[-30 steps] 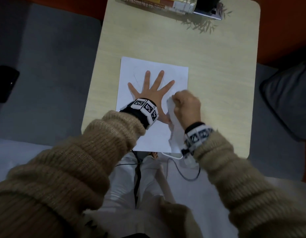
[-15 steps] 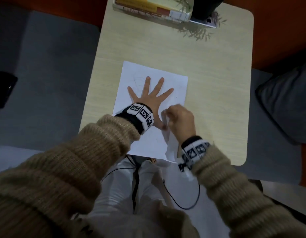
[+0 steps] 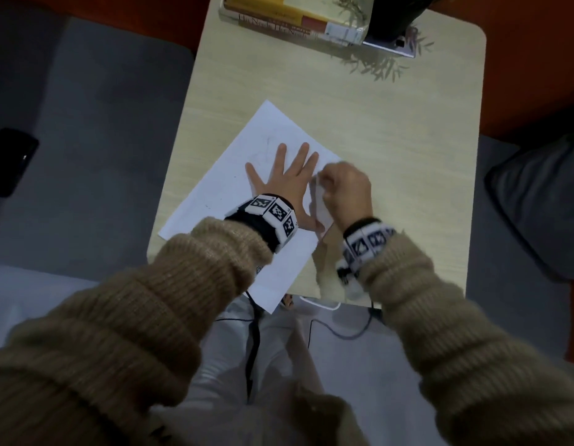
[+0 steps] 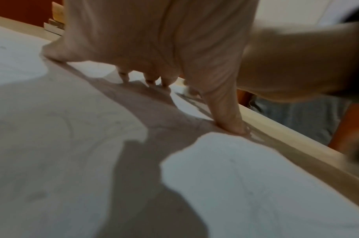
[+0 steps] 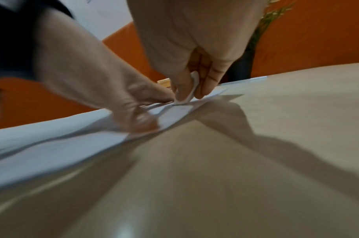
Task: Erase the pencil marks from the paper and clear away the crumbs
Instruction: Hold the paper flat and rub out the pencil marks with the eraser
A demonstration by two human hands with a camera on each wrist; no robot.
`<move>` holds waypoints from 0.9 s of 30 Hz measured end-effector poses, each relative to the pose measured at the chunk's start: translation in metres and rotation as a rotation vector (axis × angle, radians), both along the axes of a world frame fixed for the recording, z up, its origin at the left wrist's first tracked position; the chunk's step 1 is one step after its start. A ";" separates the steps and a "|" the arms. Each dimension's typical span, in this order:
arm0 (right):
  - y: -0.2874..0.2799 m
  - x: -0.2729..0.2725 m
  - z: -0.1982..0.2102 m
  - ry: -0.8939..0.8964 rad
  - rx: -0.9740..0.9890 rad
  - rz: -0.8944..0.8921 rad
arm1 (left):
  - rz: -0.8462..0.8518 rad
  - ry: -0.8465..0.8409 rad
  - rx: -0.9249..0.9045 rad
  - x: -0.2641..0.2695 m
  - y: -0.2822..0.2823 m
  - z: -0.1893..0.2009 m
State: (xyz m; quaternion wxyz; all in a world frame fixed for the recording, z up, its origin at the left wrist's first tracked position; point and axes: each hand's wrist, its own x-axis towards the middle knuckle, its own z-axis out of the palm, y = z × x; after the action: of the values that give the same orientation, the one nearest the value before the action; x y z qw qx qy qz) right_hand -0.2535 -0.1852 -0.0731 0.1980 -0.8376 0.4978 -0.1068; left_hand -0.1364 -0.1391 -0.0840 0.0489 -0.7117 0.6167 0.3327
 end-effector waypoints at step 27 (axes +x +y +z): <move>0.053 -0.017 0.004 -0.101 0.031 0.165 | -0.043 -0.071 0.011 0.002 -0.004 -0.001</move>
State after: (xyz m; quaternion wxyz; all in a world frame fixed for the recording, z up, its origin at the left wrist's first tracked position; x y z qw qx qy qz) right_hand -0.2702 -0.1324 -0.0690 0.2437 -0.8662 0.4182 -0.1244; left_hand -0.1342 -0.1432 -0.0852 0.0818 -0.7093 0.6282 0.3092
